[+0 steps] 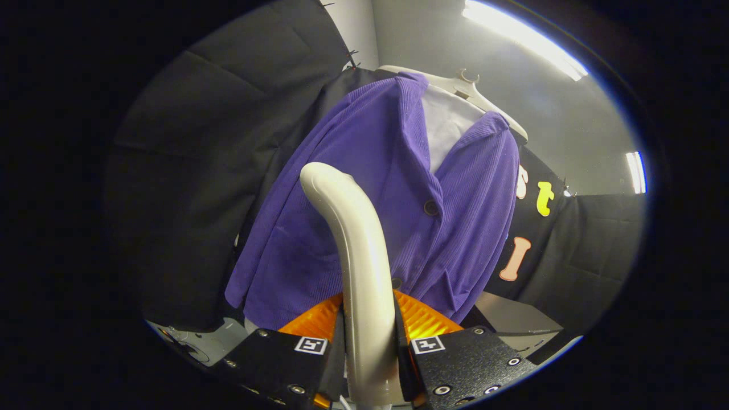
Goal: Iron the clothes twice with a garment steamer, once on the left side and once on the right side.
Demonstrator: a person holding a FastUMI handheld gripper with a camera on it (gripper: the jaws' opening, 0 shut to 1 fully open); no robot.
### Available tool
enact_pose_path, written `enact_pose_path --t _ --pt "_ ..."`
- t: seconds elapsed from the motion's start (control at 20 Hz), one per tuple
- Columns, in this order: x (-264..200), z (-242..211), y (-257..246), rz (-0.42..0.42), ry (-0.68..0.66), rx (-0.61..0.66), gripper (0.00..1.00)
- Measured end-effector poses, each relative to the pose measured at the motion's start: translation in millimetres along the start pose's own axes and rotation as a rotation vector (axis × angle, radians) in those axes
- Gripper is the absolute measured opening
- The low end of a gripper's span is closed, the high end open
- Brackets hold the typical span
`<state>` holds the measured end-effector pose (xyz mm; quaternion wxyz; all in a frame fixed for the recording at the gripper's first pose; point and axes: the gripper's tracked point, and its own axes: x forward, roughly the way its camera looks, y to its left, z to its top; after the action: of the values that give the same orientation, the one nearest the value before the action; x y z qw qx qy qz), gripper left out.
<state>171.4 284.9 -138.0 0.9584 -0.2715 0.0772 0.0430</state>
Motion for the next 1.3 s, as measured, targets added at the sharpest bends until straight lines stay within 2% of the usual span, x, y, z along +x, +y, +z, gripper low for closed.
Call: enact_pose_path --t 0.9,1.1,1.3 --pt "-27 -144 45 0.131 0.193 -0.123 0.39" --pt "-51 -172 35 0.186 0.260 -0.082 0.39" --pt "-88 -182 -7 0.224 0.301 0.012 0.39"
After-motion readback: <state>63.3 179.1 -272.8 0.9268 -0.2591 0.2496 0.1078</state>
